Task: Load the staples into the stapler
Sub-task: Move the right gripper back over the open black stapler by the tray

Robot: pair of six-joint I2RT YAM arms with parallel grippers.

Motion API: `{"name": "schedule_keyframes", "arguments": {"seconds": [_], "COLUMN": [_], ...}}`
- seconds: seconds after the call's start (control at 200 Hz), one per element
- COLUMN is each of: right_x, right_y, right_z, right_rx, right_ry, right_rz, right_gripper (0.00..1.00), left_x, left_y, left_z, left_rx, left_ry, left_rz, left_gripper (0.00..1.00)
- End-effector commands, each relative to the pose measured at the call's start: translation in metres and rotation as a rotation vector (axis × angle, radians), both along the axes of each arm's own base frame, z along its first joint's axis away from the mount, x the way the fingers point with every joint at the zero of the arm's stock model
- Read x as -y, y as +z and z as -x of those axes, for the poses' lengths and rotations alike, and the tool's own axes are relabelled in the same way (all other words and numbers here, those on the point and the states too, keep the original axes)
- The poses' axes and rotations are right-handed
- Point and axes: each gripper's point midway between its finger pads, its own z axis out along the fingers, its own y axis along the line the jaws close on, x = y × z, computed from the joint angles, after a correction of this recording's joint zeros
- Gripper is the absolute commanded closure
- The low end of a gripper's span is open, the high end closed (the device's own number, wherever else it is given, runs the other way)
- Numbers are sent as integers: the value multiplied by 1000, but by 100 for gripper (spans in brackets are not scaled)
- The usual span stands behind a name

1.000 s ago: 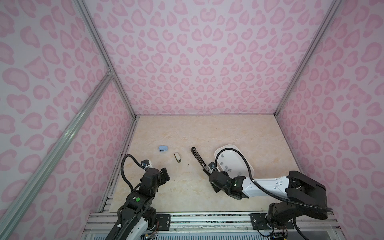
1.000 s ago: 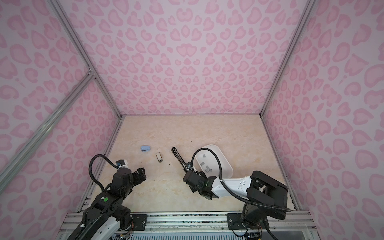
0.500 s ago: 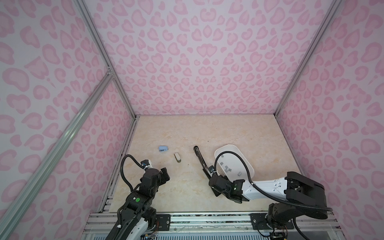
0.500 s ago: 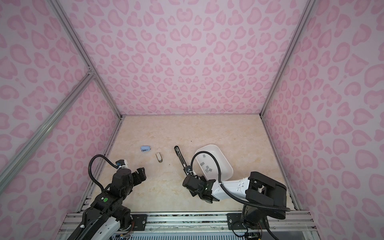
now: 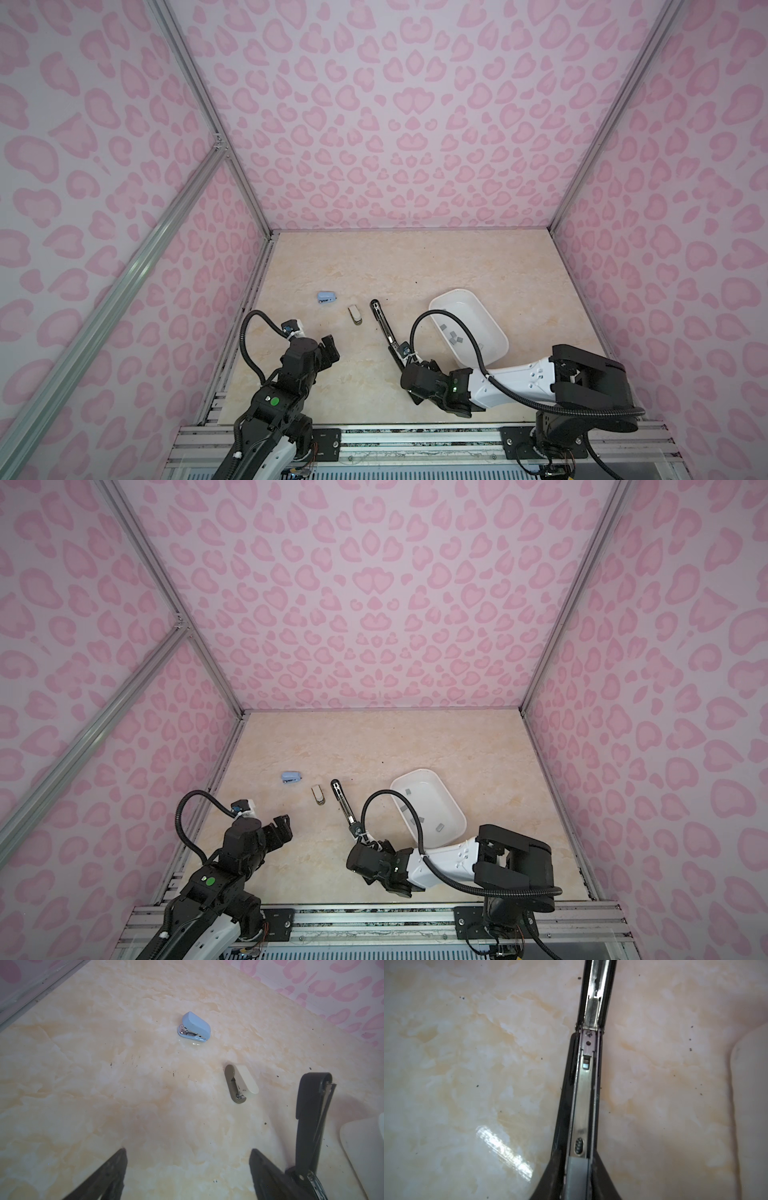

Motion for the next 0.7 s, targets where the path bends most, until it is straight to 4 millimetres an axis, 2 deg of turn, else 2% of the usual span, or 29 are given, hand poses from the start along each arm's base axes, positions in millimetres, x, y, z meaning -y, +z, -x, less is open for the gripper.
{"name": "schedule_keyframes", "arguments": {"seconds": [0.0, 0.17, 0.33, 0.45, 0.54, 0.695], "right_x": [-15, -16, -2, 5, 6, 8], "right_y": [4, 0, 3, 9, 10, -1], "right_z": [3, 6, 10, 20, 31, 40], "right_rx": [16, 19, 45, 83, 109, 118], "right_ry": [2, 9, 0, 29, 70, 113], "right_rz": [-42, -42, -49, -69, -95, -140], "right_gripper": [75, 71, 54, 40, 35, 34], "left_x": [2, 2, 4, 4, 4, 4], "left_y": [4, 4, 4, 4, 4, 3], "left_z": [-3, -3, -3, -3, -3, -3], "left_rx": [20, 22, 21, 23, 23, 21], "left_ry": [-3, -7, -14, -17, -18, -16], "left_rz": [9, 11, 14, 16, 16, 14], "left_gripper": [7, 7, 7, 7, 7, 7]}}
